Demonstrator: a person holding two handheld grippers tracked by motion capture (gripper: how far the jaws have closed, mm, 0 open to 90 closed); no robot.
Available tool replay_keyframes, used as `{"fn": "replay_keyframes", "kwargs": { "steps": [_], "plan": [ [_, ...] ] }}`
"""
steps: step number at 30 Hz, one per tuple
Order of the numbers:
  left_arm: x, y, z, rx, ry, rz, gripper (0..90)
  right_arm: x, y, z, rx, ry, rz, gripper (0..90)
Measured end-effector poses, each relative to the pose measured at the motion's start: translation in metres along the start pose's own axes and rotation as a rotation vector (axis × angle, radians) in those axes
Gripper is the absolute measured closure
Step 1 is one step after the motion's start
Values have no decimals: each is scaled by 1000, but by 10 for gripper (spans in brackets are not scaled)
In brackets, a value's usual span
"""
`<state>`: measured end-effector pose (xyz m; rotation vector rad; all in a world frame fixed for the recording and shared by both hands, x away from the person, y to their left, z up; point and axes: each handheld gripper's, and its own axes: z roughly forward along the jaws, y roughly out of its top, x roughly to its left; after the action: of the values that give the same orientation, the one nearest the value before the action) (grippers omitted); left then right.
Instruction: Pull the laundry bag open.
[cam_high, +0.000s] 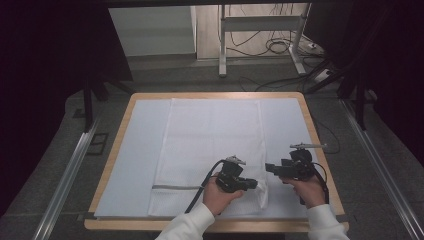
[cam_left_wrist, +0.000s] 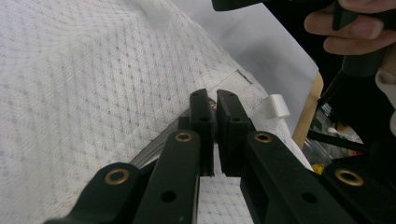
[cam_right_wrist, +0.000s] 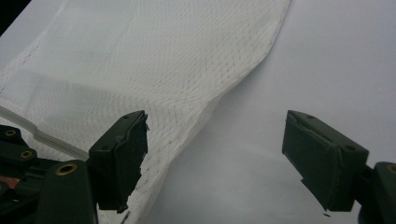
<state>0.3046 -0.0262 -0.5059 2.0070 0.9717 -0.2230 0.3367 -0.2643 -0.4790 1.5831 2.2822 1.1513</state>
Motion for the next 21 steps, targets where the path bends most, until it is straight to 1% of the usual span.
{"fn": "replay_keyframes", "kwargs": {
  "steps": [4,9,14,18,21],
  "plan": [
    [1,0,-4,-5,5,2,865,1,1,1,4,14,8,221],
    [3,0,-12,-22,7,3,865,4,2,4,9,34,19,220],
    [6,-1,-21,-38,12,-2,865,5,2,3,3,36,24,220],
    [8,-2,-23,-39,14,-1,865,6,3,4,-2,40,32,221],
    [7,-2,-23,-40,12,1,865,7,3,5,-5,59,42,220]
  ]
}}
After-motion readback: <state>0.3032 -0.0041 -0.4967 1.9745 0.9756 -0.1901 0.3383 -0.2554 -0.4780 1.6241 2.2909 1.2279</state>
